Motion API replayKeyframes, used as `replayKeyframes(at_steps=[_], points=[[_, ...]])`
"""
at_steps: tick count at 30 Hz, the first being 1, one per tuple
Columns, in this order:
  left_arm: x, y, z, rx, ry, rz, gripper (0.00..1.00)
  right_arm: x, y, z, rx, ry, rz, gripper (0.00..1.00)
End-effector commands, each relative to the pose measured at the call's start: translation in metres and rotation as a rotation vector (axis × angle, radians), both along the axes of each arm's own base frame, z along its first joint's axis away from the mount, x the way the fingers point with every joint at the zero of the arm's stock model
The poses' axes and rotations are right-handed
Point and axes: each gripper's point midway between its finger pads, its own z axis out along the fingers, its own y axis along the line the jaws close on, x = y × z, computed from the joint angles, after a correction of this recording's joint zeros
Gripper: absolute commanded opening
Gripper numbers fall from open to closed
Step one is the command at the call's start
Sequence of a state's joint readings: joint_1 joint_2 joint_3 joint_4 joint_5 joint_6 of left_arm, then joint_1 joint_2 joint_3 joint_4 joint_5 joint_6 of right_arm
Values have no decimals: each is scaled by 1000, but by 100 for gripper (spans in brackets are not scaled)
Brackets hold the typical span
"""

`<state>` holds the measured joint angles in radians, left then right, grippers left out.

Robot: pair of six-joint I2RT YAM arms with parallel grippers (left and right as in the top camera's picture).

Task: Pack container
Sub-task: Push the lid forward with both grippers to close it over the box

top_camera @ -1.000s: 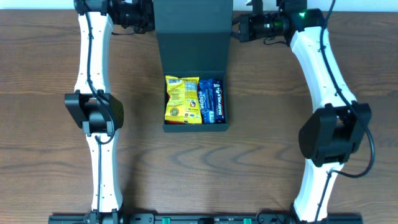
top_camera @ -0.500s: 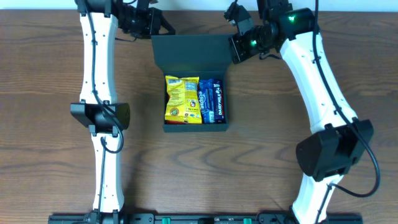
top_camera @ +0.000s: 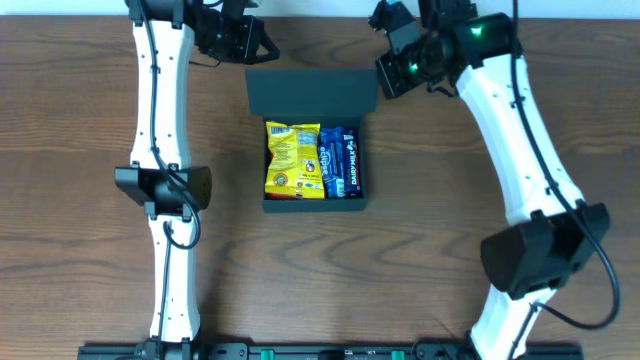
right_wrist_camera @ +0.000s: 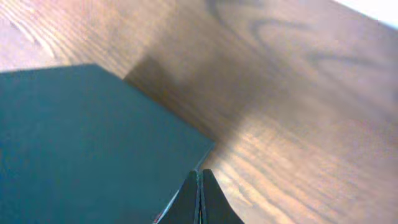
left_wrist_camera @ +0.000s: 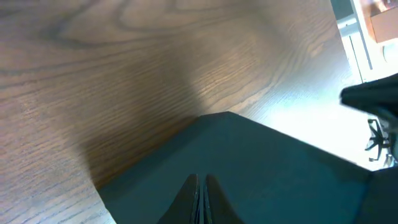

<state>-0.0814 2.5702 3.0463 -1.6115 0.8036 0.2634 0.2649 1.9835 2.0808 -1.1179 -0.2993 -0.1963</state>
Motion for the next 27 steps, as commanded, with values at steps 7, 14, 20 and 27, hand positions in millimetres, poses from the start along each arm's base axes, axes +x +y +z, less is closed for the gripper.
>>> replayKeyframes(at_steps=[7,14,20,27], points=[[-20,4,22,16,-12,-13,5,-4,-14,87,20,-260,2,1],[-19,6,20,34,-14,-8,6,-8,-30,96,34,-256,-49,1],[-16,13,14,83,-19,11,6,-15,-31,93,27,-229,-49,1],[-15,23,14,124,10,82,96,-10,-34,97,17,-258,-63,99]])
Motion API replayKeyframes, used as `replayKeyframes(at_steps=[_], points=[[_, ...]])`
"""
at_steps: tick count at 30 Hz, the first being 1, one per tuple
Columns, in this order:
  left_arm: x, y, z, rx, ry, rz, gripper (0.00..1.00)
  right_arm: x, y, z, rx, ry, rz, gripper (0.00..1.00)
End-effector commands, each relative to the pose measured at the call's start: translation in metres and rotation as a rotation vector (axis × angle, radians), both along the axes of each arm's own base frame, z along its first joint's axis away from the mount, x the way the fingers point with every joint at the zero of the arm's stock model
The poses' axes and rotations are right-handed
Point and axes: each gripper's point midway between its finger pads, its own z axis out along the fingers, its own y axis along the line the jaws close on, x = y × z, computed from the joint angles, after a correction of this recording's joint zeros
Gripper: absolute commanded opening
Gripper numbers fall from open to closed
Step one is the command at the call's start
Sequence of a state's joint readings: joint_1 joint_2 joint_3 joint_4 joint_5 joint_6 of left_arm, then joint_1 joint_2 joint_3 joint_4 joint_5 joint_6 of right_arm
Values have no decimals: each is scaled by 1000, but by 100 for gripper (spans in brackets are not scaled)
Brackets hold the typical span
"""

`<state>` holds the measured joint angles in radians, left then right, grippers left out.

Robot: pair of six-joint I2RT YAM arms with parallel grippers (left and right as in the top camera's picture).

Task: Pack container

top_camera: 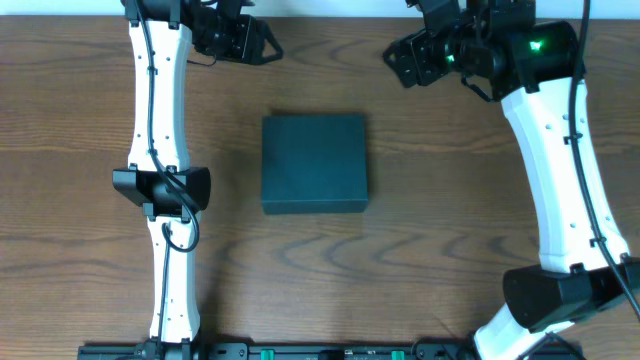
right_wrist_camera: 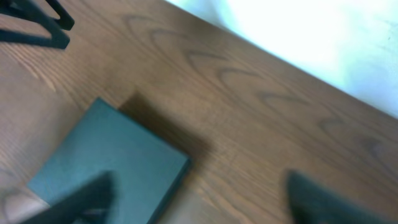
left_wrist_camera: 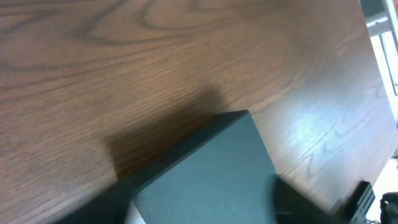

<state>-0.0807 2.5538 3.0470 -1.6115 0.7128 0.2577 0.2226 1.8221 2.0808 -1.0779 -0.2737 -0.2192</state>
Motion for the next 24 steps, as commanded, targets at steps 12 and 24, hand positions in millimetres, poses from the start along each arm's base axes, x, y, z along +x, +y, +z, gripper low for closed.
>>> replayKeyframes(at_steps=[12,24], points=[[-11,21,11,87,136,289,95,5,-21,15,-66,-61,-88,99],[-13,25,7,127,143,301,95,5,-21,15,-66,-62,-88,99]])
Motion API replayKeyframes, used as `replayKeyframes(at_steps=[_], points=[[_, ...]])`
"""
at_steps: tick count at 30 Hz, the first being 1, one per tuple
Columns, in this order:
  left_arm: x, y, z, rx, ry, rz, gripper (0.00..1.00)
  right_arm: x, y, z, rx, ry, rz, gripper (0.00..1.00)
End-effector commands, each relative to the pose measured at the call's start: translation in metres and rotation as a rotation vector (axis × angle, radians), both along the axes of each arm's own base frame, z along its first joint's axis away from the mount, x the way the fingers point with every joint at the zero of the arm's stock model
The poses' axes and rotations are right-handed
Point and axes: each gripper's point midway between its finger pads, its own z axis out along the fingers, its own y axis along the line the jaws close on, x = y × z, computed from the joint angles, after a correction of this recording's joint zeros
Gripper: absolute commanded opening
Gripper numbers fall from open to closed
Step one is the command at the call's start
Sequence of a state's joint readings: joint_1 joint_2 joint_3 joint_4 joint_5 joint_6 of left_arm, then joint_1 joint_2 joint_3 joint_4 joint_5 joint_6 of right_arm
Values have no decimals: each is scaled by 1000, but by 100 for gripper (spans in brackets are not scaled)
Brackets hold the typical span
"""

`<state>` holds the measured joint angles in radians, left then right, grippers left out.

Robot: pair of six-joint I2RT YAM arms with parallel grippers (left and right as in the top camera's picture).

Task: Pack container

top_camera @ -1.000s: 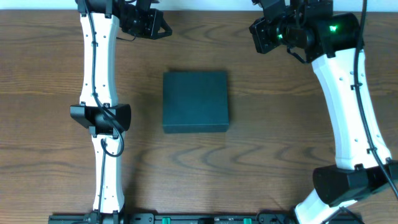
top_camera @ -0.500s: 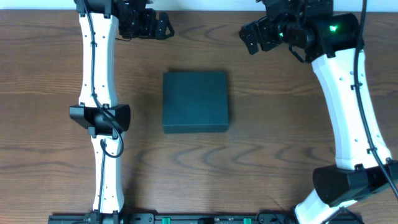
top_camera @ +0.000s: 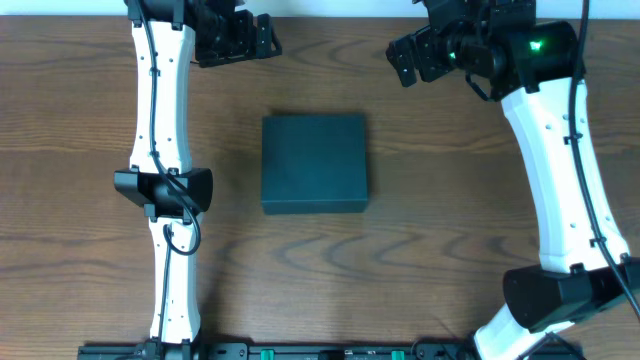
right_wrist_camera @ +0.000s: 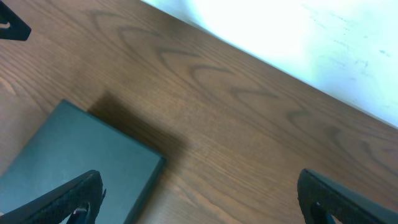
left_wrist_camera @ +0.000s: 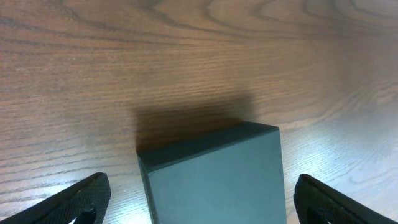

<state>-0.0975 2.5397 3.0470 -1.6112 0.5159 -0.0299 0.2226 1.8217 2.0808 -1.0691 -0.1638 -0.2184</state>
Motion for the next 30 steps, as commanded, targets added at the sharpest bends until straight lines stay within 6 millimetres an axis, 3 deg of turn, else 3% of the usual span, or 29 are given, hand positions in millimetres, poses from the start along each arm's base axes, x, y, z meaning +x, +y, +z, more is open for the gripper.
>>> replayKeyframes(at_steps=[1,5,9,14,18,23,26,30], points=[[-19,7,16,28,21,21,95,-3,-4,16,8,-36,-11,99],[-20,11,21,25,18,50,95,-3,-4,16,8,-36,-11,99],[-38,18,72,141,-126,75,95,-3,-4,16,8,-36,-11,99],[-89,17,163,285,-389,94,95,-3,-4,16,8,-36,-11,99],[-136,16,217,321,-546,108,95,-3,-4,16,8,-36,-11,99],[-201,33,278,229,-708,132,95,-3,-4,16,8,-36,-11,99],[-235,44,292,209,-760,145,95,-3,-4,16,8,-36,-11,99],[-265,59,286,210,-772,164,96,-3,-4,16,8,-36,-11,99]])
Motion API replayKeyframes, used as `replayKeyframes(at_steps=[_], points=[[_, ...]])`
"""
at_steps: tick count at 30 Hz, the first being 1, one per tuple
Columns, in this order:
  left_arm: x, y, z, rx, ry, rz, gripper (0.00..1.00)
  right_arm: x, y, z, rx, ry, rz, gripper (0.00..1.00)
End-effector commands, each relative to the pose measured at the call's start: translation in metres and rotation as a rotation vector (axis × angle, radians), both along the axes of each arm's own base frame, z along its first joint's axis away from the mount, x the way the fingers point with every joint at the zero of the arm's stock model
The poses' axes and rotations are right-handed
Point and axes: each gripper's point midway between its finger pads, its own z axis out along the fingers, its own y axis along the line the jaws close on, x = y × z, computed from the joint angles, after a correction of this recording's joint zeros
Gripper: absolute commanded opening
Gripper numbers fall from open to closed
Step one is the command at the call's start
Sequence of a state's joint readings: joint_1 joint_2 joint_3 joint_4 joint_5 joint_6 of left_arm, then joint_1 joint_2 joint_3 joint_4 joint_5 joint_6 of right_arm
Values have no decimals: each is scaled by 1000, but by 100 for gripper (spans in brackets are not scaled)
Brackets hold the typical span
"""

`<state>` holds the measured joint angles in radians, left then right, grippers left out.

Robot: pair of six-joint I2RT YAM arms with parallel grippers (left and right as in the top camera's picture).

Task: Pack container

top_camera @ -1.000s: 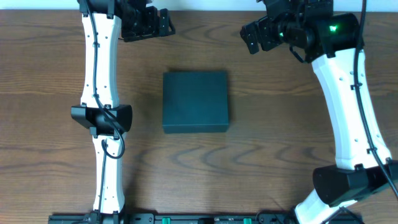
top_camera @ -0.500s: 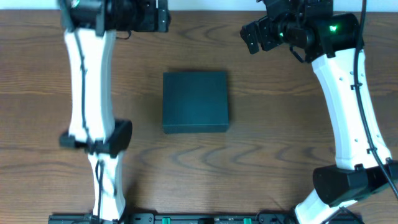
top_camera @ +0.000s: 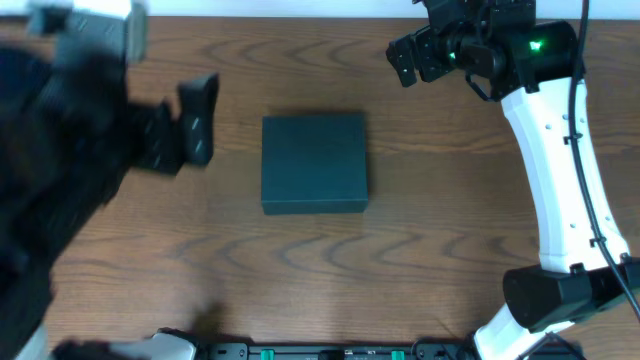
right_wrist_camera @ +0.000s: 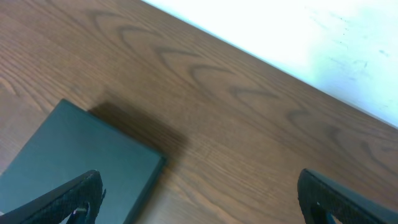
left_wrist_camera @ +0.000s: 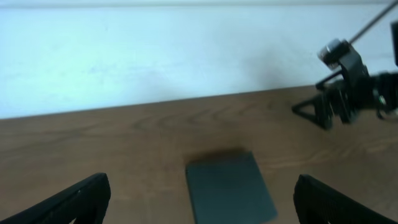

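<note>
The dark teal box (top_camera: 314, 163) lies closed in the middle of the wooden table (top_camera: 440, 250), its contents hidden under the lid. My left gripper (left_wrist_camera: 200, 190) is open and high above the table, looking down on the box (left_wrist_camera: 230, 190) from afar; in the overhead view that arm is a large dark blur (top_camera: 70, 150) at the left. My right gripper (right_wrist_camera: 199, 186) is open with nothing in it and hangs behind the box's right back corner (right_wrist_camera: 74, 165). It also shows from above (top_camera: 418, 55).
The table's back edge meets a white wall (left_wrist_camera: 155, 56). The right arm's white links (top_camera: 560, 170) run down the right side to its base (top_camera: 560, 290). In the left wrist view the right gripper (left_wrist_camera: 345, 93) shows at the far right.
My left arm has left the back left of the table and is now high up, close under the overhead camera. The right arm and the closed box have not moved.
At first the box stood open with a yellow packet and blue bars inside, and both grippers were shut on the raised lid's back corners. Then the lid lay closed with both grippers off it. Then both were open behind the box; now the left is lifted away.
</note>
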<state>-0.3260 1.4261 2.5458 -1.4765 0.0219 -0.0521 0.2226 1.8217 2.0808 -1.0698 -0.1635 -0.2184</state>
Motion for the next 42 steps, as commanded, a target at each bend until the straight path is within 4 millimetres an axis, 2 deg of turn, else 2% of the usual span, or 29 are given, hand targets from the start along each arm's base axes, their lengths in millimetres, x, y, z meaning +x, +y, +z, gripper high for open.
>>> replayKeyframes(at_steps=[1,8,11,13,20,25,29,37,39,42], points=[[-22,17,-13,6,14,39,95,-3,-4,16,9,-37,-10,99],[-68,52,-72,-31,76,164,95,-3,-4,16,9,-37,-10,99],[-79,62,-115,-45,42,220,95,-3,-4,16,9,-37,-10,99],[-81,64,-135,-51,27,230,95,-3,-4,16,9,-37,-10,99],[-81,63,-236,-84,39,243,95,-3,-4,16,9,-37,-10,99],[-64,62,-308,-101,5,236,95,-3,-4,16,9,-37,-10,99],[-50,61,-349,-104,25,230,95,-3,-4,16,9,-37,-10,99],[-50,61,-349,-104,25,230,95,-3,-4,14,7,-31,-11,99],[-50,61,-349,-104,25,230,95,-10,-3,23,11,-46,-4,99],[-50,61,-349,-104,25,230,95,-38,6,50,17,-87,31,99]])
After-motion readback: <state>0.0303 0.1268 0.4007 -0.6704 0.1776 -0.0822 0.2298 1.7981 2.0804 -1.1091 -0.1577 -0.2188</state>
